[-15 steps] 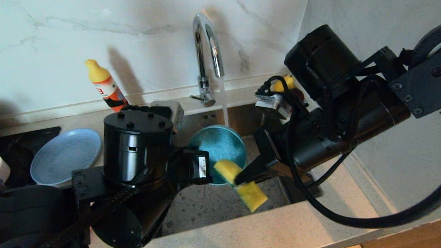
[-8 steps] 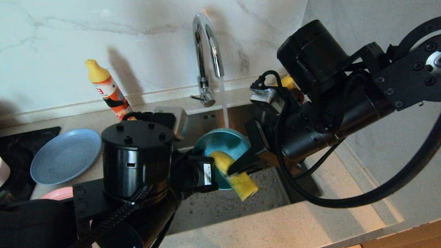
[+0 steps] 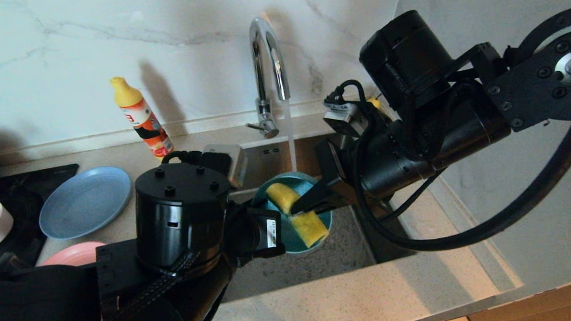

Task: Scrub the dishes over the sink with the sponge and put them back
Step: Wipe the bowl

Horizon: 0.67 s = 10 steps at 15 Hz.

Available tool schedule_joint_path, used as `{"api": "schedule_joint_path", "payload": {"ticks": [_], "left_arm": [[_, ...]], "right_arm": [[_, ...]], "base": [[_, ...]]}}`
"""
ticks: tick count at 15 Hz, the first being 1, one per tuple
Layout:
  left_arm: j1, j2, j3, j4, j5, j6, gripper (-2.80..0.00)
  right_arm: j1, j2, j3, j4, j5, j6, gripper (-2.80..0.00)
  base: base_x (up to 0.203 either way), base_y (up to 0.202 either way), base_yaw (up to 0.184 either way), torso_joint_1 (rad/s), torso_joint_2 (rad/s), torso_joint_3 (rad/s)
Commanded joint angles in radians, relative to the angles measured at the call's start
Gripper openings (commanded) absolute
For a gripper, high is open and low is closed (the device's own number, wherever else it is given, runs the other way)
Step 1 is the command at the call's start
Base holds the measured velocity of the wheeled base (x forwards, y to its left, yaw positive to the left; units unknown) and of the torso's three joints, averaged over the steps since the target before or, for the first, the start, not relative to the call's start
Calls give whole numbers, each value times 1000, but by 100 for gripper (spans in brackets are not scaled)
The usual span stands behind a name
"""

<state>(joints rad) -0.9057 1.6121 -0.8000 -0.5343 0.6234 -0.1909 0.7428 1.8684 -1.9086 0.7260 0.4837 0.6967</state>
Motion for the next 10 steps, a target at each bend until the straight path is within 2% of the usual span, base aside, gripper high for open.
{"api": "schedule_joint_path", "payload": {"ticks": [1, 10], "left_arm": [[-1, 0, 8, -4, 6, -2, -280], [4, -22, -12, -6, 7, -9, -280]], "right_arm": [[0, -17, -6, 5, 0, 7, -280], [-43, -46, 19, 69, -5, 6, -280]], "base": [[0, 0, 0, 0, 0, 0], [0, 0, 0, 0, 0, 0]]}}
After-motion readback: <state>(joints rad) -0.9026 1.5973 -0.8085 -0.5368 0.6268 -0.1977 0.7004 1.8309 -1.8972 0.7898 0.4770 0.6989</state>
